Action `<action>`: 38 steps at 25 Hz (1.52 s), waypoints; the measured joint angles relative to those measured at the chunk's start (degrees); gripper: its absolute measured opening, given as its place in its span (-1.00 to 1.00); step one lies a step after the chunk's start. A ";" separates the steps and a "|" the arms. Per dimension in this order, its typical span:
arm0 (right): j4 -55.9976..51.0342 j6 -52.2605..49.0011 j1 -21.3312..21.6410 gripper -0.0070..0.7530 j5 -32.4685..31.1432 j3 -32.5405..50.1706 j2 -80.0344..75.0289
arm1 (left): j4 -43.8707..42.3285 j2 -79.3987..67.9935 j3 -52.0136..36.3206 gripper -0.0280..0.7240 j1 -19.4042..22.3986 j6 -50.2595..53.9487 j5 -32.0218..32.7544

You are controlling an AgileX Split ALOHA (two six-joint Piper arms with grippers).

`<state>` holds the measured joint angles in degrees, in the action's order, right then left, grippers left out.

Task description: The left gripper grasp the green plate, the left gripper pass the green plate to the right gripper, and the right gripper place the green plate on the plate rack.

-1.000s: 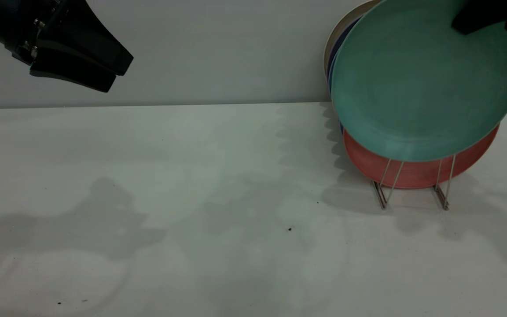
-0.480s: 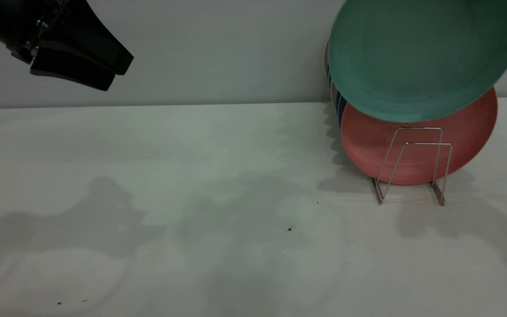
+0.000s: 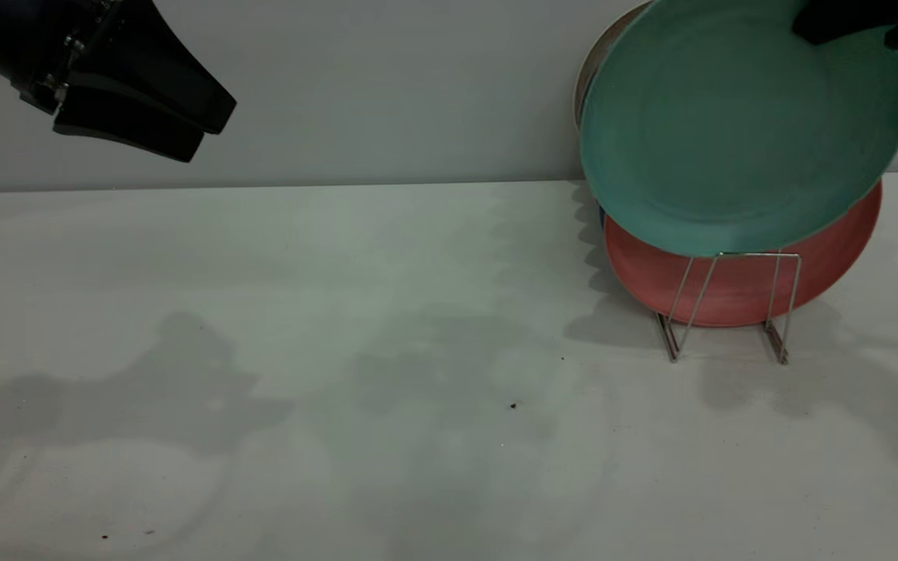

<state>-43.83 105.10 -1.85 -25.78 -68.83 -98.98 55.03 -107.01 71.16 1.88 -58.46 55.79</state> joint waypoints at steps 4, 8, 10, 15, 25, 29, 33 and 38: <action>0.05 0.00 0.55 -0.79 -0.17 0.00 -0.12 | 0.00 0.00 0.00 0.65 0.00 0.00 0.00; 0.05 -0.05 1.14 -0.78 -1.45 0.00 -0.12 | 0.00 0.00 0.00 0.65 0.00 -0.05 0.00; 0.05 -0.24 1.25 -0.78 -1.69 0.00 -0.12 | 0.00 0.00 0.00 0.65 0.00 0.00 0.00; 0.05 -2.43 1.25 -0.71 -2.05 0.00 -0.13 | 0.00 0.00 0.00 0.65 0.00 0.00 0.00; 0.05 -4.47 1.25 -0.20 -3.69 0.00 -0.18 | 0.00 0.00 0.00 0.65 0.00 0.00 0.00; 0.05 -4.51 1.25 -0.17 -4.50 0.00 -0.07 | 0.00 0.00 0.00 0.65 0.00 0.00 0.05; 0.05 -6.18 1.25 -0.17 -6.24 0.00 2.29 | 0.00 0.19 0.00 0.65 0.00 1.05 1.81; 0.33 -21.56 1.25 -0.17 -11.57 0.00 10.29 | -0.63 4.68 -0.10 0.65 0.00 3.62 4.86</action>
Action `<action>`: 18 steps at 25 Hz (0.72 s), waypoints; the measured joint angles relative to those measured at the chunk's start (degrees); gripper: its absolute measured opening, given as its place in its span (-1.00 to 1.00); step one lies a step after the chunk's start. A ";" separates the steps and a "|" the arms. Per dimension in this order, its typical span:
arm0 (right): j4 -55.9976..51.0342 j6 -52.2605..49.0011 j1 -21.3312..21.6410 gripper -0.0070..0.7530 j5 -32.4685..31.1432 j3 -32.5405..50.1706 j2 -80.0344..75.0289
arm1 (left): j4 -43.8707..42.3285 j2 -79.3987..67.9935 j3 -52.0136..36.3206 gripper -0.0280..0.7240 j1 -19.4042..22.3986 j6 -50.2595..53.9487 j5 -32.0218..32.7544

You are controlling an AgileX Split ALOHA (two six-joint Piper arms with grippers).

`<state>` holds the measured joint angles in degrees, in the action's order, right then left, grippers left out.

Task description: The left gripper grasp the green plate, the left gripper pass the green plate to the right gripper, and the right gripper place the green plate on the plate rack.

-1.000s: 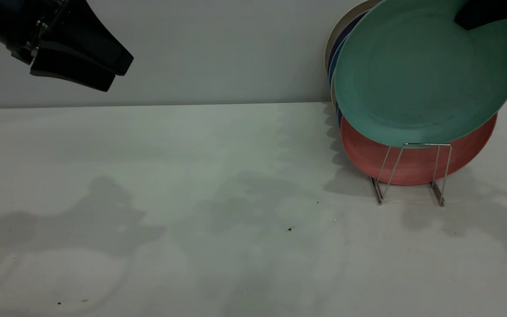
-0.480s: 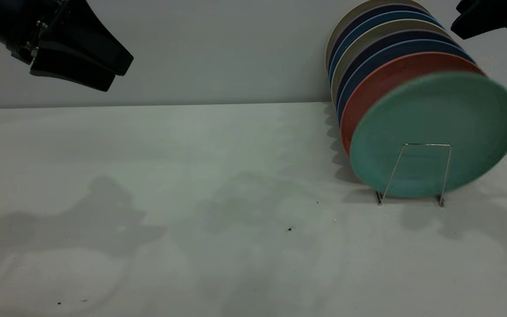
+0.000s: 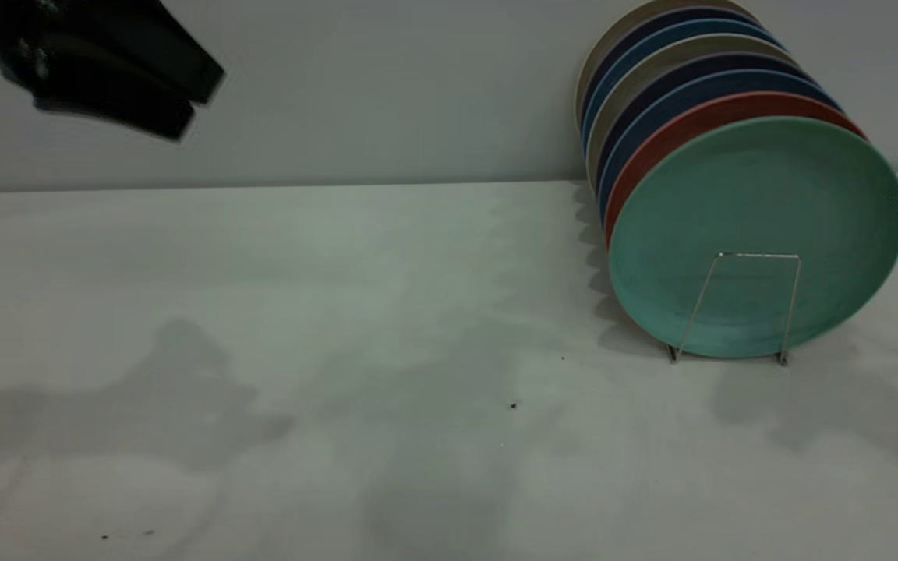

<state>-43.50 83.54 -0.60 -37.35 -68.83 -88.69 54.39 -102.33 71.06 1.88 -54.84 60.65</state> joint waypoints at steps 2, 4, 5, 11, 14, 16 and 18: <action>0.56 -9.04 0.00 -0.17 -3.23 0.00 4.18 | -0.84 3.35 0.00 0.65 0.00 1.02 0.44; 2.12 -19.63 0.00 -0.17 -7.45 0.00 8.70 | -2.37 7.71 0.00 0.65 0.00 2.48 0.98; 3.75 -23.85 0.00 -0.17 -10.32 0.00 11.20 | -3.52 9.67 0.00 0.65 0.00 3.54 1.17; 20.49 -49.68 0.00 -0.17 -28.99 0.00 24.71 | -15.68 25.56 -0.11 0.65 0.00 15.80 3.30; 30.05 -61.79 0.00 -0.17 -33.57 0.13 30.40 | -24.09 32.62 -0.11 0.65 0.00 23.72 6.08; 34.73 -69.30 0.00 -0.17 -33.70 1.34 34.23 | -29.81 36.39 -0.18 0.65 0.00 28.94 6.20; 38.51 -74.28 0.00 -0.17 -33.70 4.17 38.76 | -34.60 39.70 -0.29 0.65 0.00 33.66 6.20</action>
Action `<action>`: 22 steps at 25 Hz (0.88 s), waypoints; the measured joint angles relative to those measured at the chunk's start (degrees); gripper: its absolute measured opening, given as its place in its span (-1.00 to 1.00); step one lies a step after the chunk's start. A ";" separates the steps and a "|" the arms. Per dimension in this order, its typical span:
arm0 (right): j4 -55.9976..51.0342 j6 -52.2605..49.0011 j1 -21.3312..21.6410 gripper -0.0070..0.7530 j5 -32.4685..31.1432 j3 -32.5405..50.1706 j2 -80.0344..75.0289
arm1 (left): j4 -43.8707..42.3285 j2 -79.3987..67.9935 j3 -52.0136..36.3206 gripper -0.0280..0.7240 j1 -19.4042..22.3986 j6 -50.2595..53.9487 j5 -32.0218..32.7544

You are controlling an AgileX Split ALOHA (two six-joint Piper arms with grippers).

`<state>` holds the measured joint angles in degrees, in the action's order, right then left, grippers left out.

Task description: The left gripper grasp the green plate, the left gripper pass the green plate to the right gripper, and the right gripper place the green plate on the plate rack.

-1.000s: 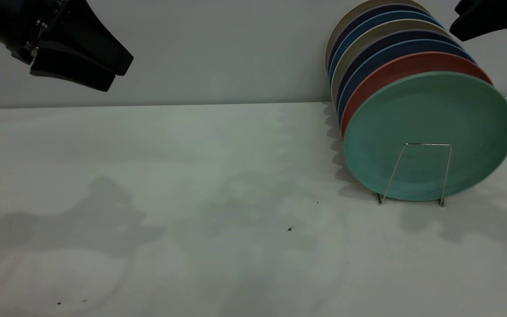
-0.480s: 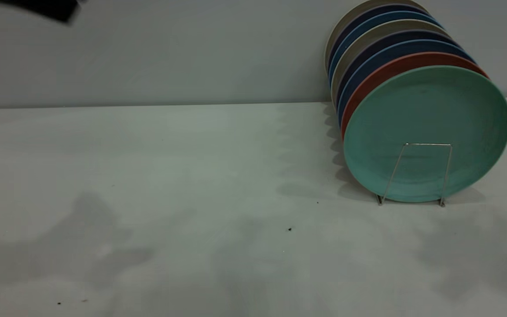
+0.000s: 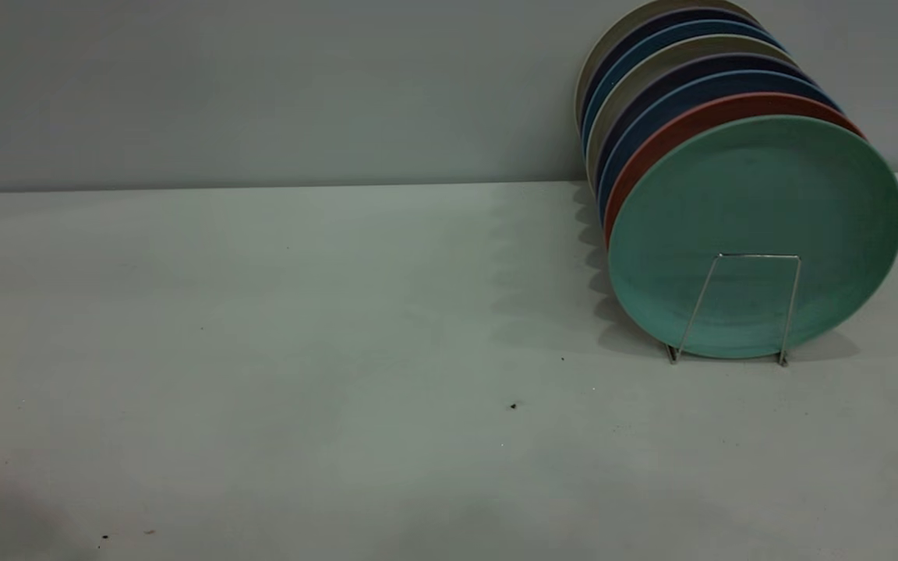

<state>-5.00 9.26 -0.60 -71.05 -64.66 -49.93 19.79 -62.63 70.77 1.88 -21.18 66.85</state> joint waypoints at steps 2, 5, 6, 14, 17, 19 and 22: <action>2.29 -1.90 0.00 -0.17 0.00 4.69 4.17 | -4.34 2.70 -1.08 0.65 0.00 2.96 0.00; 4.00 -3.73 0.00 -0.17 0.00 13.35 10.20 | -8.10 6.57 -6.06 0.65 0.00 5.72 0.00; 4.12 -4.17 0.00 -0.17 0.00 16.68 12.05 | -8.61 7.79 -8.08 0.65 0.00 6.32 0.00; 3.95 -4.53 0.00 0.04 1.44 34.61 22.70 | -9.17 16.70 -27.70 0.65 0.00 7.22 -0.66; 3.51 -4.91 0.00 0.08 3.48 35.60 24.74 | -9.17 20.27 -33.04 0.65 0.00 7.22 -1.10; 3.40 -5.76 -0.72 0.08 5.63 36.82 25.50 | -9.36 22.71 -35.75 0.65 0.00 7.22 -1.26; 3.40 -5.99 -2.98 0.08 6.66 37.54 25.62 | -10.47 26.72 -38.29 0.65 0.00 7.27 -1.69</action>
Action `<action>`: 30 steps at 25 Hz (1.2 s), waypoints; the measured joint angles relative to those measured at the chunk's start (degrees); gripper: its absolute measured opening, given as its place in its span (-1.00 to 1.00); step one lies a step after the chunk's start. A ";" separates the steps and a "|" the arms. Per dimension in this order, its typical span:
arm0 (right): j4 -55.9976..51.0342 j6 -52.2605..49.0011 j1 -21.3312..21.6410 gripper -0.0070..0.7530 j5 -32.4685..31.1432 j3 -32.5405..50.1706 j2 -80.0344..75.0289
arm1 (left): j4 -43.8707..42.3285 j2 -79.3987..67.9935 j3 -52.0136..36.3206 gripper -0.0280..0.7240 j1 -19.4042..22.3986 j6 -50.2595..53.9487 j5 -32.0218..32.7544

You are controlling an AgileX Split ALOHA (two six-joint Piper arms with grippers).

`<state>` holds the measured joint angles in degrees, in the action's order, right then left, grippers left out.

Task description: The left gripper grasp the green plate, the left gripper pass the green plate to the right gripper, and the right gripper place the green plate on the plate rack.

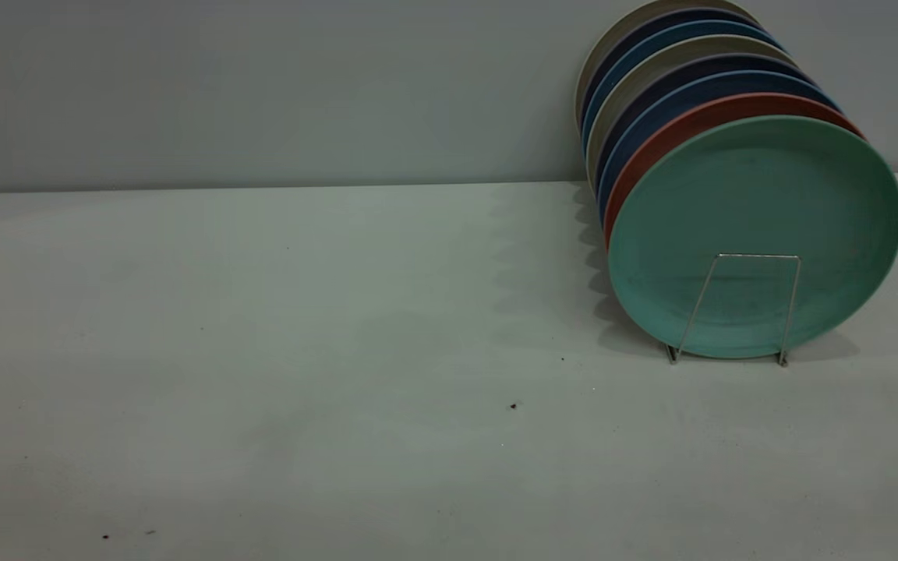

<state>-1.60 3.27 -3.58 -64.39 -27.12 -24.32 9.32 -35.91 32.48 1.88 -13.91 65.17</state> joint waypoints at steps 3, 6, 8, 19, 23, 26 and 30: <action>0.00 -0.15 -1.96 0.08 0.11 0.07 0.00 | -1.54 3.87 -2.00 0.65 0.00 0.10 -0.91; 0.00 -0.15 -2.81 0.08 0.16 0.07 0.44 | -1.64 6.70 -3.52 0.65 0.00 1.42 -0.92; 0.00 -0.19 -2.81 0.08 0.17 0.07 1.26 | -1.64 8.31 -4.32 0.65 0.00 2.16 -0.99; 0.00 -0.21 -2.81 0.08 0.17 0.07 5.75 | -1.64 13.57 -4.56 0.65 0.00 2.91 -1.30; 0.00 -0.21 -2.81 0.08 0.17 0.07 5.75 | -1.64 13.89 -4.56 0.65 0.00 2.91 -1.30; 0.00 -0.21 -2.69 0.08 0.17 0.07 6.96 | -1.60 14.16 -4.56 0.65 0.00 2.91 -1.30; 0.00 -0.21 -0.94 0.08 0.17 0.07 12.78 | -1.60 17.66 -4.56 0.65 0.00 2.93 -1.30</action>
<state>-1.60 3.06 -4.52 -64.22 -27.05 -11.53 7.72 -18.25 27.91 1.88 -10.98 63.87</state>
